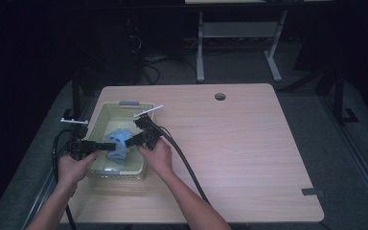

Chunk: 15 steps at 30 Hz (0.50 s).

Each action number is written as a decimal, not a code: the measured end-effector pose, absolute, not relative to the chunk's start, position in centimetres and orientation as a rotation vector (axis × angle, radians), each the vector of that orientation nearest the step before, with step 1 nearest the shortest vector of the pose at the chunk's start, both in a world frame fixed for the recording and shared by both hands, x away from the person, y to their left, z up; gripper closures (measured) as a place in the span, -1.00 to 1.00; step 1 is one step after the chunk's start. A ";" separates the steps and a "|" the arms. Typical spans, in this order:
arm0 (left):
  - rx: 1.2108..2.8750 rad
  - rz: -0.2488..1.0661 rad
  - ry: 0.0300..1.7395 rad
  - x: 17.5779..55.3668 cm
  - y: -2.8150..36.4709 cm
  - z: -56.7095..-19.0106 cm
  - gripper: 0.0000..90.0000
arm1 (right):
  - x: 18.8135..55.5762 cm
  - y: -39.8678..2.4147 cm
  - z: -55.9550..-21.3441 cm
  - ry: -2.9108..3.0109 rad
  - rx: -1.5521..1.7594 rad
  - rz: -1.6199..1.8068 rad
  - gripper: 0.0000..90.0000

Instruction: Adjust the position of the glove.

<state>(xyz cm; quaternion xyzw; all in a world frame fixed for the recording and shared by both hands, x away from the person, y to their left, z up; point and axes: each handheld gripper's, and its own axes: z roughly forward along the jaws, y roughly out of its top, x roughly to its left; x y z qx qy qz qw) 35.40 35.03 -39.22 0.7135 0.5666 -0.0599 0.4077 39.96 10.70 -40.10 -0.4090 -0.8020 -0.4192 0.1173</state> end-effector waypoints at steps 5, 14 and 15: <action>1.853 -0.138 1.489 36.0 34.6 -39.9 0.78 | 40.1 9.9 -39.7 -2.347 -1.208 -1.252 0.61; 1.968 -0.148 1.575 37.1 33.5 -40.6 0.78 | 39.8 9.6 -39.3 -2.343 -1.187 -1.259 0.59; 1.972 -0.139 1.597 37.1 33.2 -40.7 0.78 | 39.8 9.6 -39.3 -2.344 -1.184 -1.258 0.59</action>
